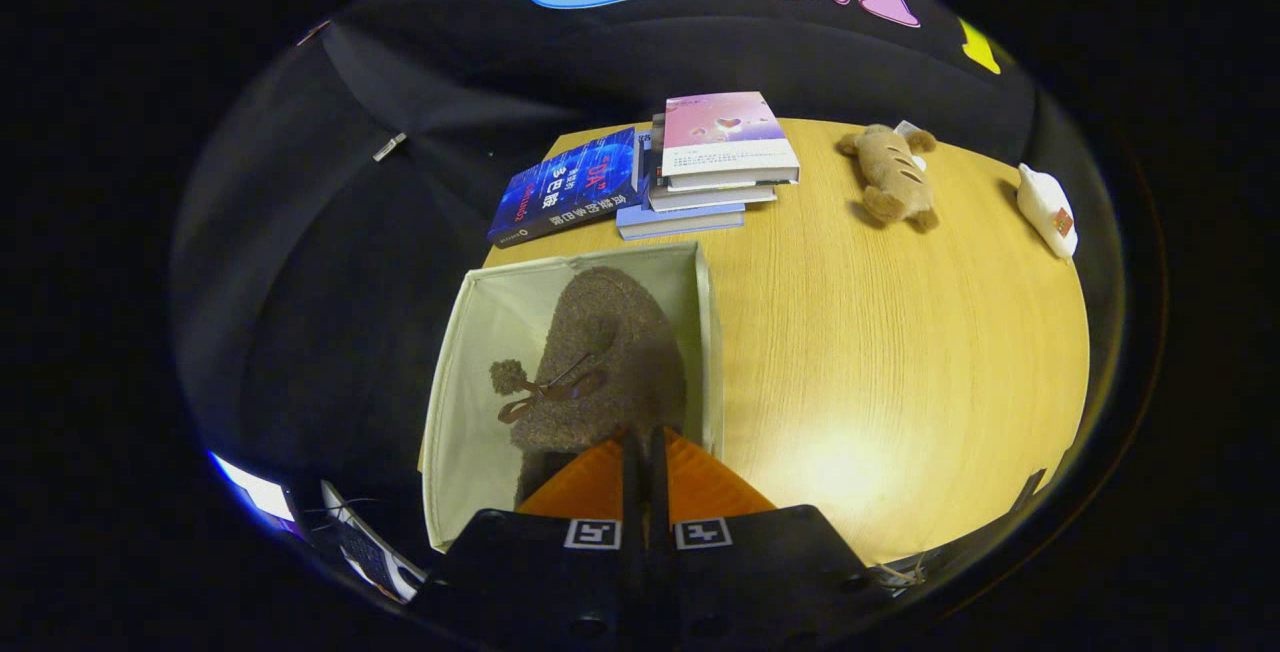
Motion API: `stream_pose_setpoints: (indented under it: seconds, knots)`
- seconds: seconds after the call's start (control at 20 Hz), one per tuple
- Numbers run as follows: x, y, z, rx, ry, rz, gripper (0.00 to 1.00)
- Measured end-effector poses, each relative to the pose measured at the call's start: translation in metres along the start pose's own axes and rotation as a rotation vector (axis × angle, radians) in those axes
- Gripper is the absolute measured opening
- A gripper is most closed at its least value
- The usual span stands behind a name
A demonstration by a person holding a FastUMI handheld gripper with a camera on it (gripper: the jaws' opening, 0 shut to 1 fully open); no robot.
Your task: Open the storage box then place both shoes into the box .Put the left shoe in first, then the right shoe, with the right side of both shoes facing outward in a uniform manner.
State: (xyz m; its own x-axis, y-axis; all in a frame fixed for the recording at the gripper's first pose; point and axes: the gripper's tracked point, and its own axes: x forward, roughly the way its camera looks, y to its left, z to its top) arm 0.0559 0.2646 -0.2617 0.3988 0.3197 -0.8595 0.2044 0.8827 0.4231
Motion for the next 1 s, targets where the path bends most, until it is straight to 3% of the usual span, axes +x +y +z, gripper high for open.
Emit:
stream_pose_setpoints:
  seconds: [0.15, 0.25, 0.4, 1.0]
  knots:
    - [0.0, 0.009, 0.0, 0.003, -0.004, 0.034, 0.09]
    - [-0.007, 0.014, 0.006, 0.014, -0.028, 0.071, 0.3]
    - [-0.012, 0.025, 0.008, 0.003, -0.044, 0.121, 0.97]
    - [-0.045, -0.015, 0.017, -0.063, -0.139, 0.106, 0.99]
